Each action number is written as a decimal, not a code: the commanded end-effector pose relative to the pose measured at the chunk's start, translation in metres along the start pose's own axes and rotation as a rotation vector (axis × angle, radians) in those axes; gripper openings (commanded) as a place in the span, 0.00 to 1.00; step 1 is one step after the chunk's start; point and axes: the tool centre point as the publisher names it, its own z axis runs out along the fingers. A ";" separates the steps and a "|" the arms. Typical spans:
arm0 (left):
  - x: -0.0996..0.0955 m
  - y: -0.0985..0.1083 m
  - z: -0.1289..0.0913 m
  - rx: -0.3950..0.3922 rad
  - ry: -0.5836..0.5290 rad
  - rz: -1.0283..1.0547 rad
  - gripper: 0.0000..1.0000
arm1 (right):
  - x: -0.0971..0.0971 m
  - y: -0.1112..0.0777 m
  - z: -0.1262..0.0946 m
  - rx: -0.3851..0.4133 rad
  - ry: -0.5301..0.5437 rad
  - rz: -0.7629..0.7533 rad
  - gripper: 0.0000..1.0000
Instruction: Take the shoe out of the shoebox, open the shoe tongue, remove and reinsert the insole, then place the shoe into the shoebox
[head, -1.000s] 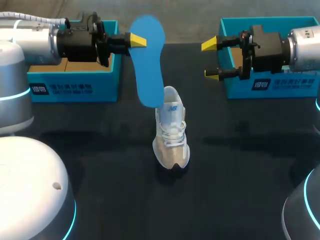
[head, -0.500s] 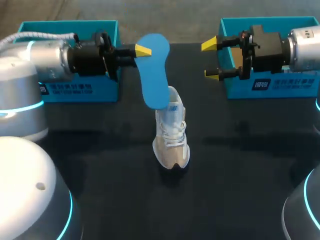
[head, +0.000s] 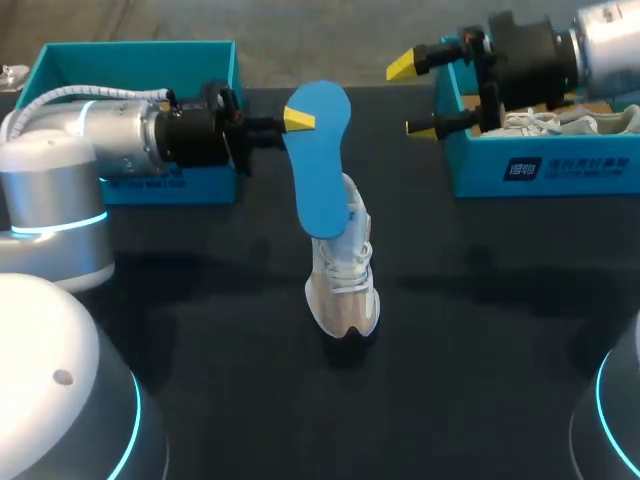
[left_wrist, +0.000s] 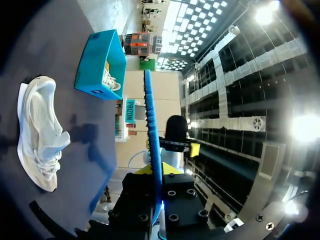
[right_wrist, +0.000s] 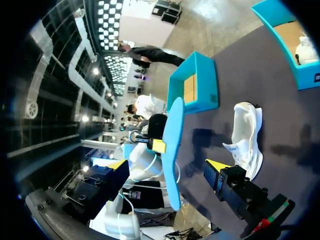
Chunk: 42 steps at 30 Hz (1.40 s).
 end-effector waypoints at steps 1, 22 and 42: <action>-0.004 -0.004 0.003 -0.005 0.000 0.001 0.00 | 0.016 0.000 0.003 -0.004 -0.170 0.013 1.00; -0.007 -0.013 0.015 -0.010 -0.014 0.019 0.00 | 0.066 -0.013 0.020 -0.004 -0.630 -0.052 1.00; -0.007 -0.013 0.015 -0.010 -0.014 0.019 0.00 | 0.075 -0.015 0.016 -0.030 -0.891 -0.085 1.00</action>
